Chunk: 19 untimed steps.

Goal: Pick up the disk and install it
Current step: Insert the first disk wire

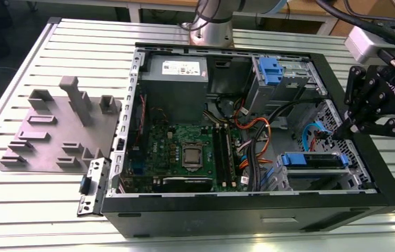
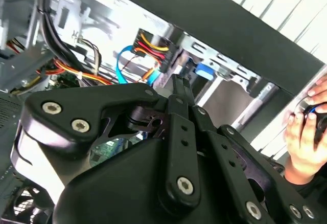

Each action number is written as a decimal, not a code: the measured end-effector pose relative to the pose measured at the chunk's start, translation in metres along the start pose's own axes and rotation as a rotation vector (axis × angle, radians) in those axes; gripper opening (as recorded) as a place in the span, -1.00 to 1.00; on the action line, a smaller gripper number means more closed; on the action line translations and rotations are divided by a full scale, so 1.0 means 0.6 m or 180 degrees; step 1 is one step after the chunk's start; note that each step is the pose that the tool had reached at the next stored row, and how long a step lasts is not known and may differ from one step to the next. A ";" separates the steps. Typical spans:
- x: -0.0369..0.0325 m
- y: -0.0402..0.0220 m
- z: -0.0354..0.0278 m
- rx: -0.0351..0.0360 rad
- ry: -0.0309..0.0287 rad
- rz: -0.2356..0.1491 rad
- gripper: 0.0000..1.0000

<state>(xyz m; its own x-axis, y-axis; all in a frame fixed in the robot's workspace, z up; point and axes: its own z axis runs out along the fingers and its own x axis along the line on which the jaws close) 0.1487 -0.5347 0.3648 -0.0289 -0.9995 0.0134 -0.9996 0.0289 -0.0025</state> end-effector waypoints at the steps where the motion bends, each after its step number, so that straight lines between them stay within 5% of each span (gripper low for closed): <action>1: -0.003 -0.001 0.001 -0.0002 0.0000 0.0000 -0.79; 4: -0.010 -0.003 0.005 -0.0021 0.0001 0.0000 -0.79; 8: -0.012 -0.013 0.008 -0.0162 0.0009 -0.0002 -0.79; 13: -0.014 -0.026 0.010 -0.0280 0.0030 -0.0003 -0.79; 16: -0.017 -0.030 0.012 -0.0309 0.0052 -0.0003 -0.79; 19: -0.017 -0.031 0.013 -0.0313 0.0062 -0.0002 -0.77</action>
<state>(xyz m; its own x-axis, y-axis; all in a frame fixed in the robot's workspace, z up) 0.1677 -0.5251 0.3568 -0.0273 -0.9991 0.0330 -0.9950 0.0303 0.0956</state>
